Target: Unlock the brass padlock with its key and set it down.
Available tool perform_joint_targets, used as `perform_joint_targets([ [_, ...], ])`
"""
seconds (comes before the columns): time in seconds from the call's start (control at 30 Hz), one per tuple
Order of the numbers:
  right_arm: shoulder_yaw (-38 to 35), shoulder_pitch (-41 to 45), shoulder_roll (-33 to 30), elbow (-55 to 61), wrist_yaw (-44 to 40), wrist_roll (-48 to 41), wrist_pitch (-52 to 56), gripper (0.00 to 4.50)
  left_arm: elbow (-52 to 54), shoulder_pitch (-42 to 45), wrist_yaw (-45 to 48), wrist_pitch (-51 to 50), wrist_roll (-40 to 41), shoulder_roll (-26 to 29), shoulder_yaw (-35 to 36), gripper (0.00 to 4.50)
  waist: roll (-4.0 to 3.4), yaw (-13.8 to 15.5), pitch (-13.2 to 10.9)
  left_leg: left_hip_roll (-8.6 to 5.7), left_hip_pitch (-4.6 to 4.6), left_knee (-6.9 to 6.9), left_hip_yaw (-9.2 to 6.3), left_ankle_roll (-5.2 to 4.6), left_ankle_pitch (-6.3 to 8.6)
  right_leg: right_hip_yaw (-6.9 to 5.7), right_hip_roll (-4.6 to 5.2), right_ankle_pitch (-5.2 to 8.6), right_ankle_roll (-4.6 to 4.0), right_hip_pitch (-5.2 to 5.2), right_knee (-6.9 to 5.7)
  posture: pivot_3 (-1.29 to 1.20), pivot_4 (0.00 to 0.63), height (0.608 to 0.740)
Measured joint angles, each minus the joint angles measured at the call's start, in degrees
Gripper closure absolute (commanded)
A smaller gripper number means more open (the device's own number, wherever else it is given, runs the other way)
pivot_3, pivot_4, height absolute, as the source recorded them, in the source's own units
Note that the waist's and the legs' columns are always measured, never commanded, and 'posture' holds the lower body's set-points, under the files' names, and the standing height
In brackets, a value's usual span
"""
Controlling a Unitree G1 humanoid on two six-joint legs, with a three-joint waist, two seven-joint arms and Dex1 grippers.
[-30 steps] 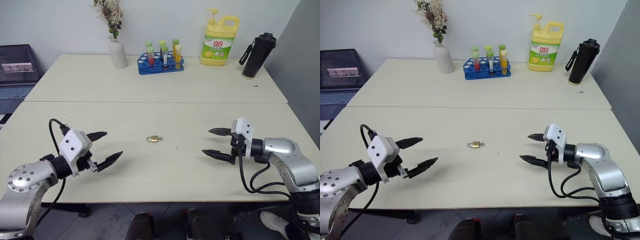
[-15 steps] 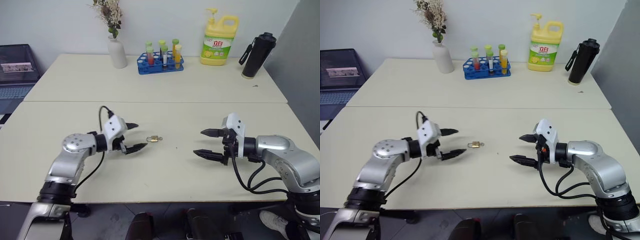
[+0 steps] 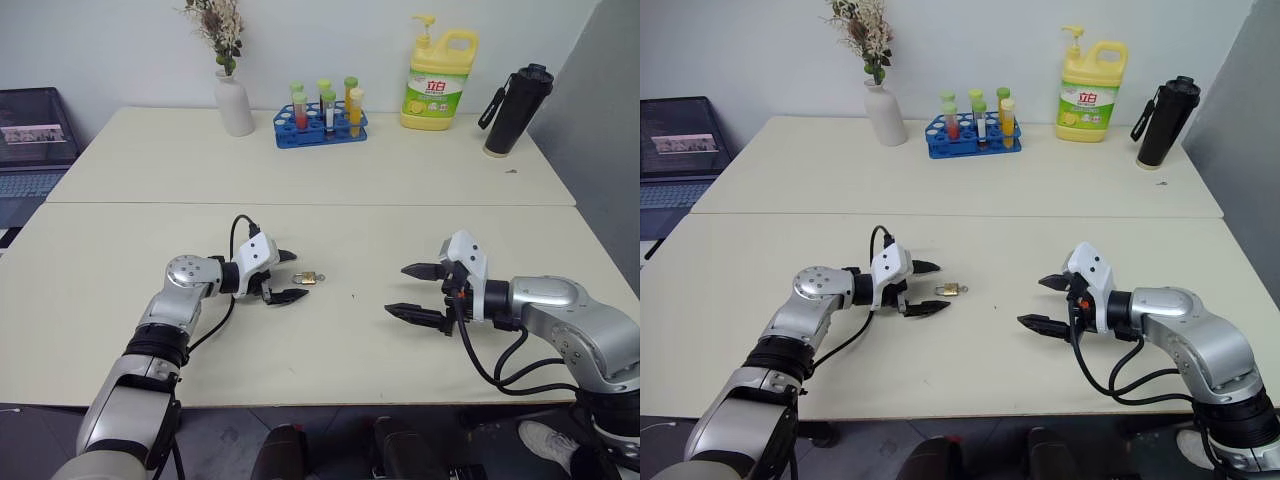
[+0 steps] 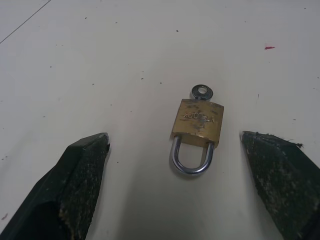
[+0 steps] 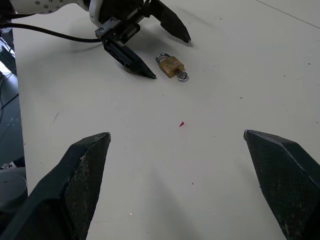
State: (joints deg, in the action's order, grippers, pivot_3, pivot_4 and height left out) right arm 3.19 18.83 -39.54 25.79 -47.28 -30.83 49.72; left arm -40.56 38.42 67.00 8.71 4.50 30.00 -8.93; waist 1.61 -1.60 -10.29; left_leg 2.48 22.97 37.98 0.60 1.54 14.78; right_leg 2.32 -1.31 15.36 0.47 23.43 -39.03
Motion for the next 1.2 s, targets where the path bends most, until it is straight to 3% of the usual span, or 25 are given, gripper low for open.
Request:
perform_joint_targets([
  [0.1, 0.0, 0.0, 0.0, 0.4, 0.1, -0.2, 0.2, 0.00, -2.3, 1.8, 0.9, 1.2, -0.8, -1.5, -0.8, 0.04, 0.01, 0.2, 0.0, -0.04, 0.01, 0.02, 0.02, 0.00, 0.00, -0.01, 0.01, 0.00, 0.01, -0.02, 0.01, 0.00, 0.150, 0.740],
  [0.43, 0.0, 0.0, 0.0, 0.5, 0.9, -0.9, 0.8, 0.00, -3.1, 2.4, 5.4, 4.5, -2.3, -2.2, -2.5, 3.17, 0.02, 0.1, 0.0, -0.03, -0.03, 0.02, -0.01, -0.01, 0.00, -0.02, 0.01, -0.01, 0.02, -0.05, -0.01, 0.00, 0.150, 0.740],
  [0.5, 0.0, 0.0, 0.0, 0.5, 1.1, -0.9, 0.8, 0.00, -3.1, 2.4, 5.7, 4.4, -2.4, -2.2, -2.7, 3.53, 0.02, 0.1, 0.0, -0.02, -0.05, 0.02, 0.00, -0.01, 0.00, -0.02, 0.01, -0.01, 0.02, -0.07, -0.02, 0.00, 0.150, 0.740],
  [0.77, 0.3, 0.1, 0.0, 0.5, 0.7, -0.8, -0.1, 0.00, -1.2, 1.2, 5.9, 4.7, -2.4, -1.2, -2.5, 3.53, 0.02, 0.0, 0.0, 0.01, -0.06, 0.02, -0.05, -0.01, 0.00, -0.01, -0.03, -0.01, 0.02, -0.07, -0.02, 0.00, 0.150, 0.740],
  [1.03, -0.2, -2.2, -0.7, 0.5, -1.4, 0.6, -8.1, 0.00, 19.7, -10.6, 2.3, 7.1, -1.5, 2.7, -1.0, 3.53, 0.02, -0.1, 0.0, 0.11, -0.02, -0.01, -0.18, 0.00, 0.00, 0.03, 0.00, -0.01, 0.01, -0.02, 0.01, 0.00, 0.150, 0.740],
  [1.2, -1.8, -3.8, -1.0, 0.2, -1.9, 0.6, -11.1, 0.00, 27.8, -12.7, -3.1, 20.5, -4.6, 5.9, 0.8, 3.53, 0.02, 0.1, 0.0, 0.07, -0.08, 0.00, -0.13, 0.00, -0.01, 0.05, 0.25, -0.01, 0.02, -0.07, 0.02, 0.00, 0.150, 0.740],
])
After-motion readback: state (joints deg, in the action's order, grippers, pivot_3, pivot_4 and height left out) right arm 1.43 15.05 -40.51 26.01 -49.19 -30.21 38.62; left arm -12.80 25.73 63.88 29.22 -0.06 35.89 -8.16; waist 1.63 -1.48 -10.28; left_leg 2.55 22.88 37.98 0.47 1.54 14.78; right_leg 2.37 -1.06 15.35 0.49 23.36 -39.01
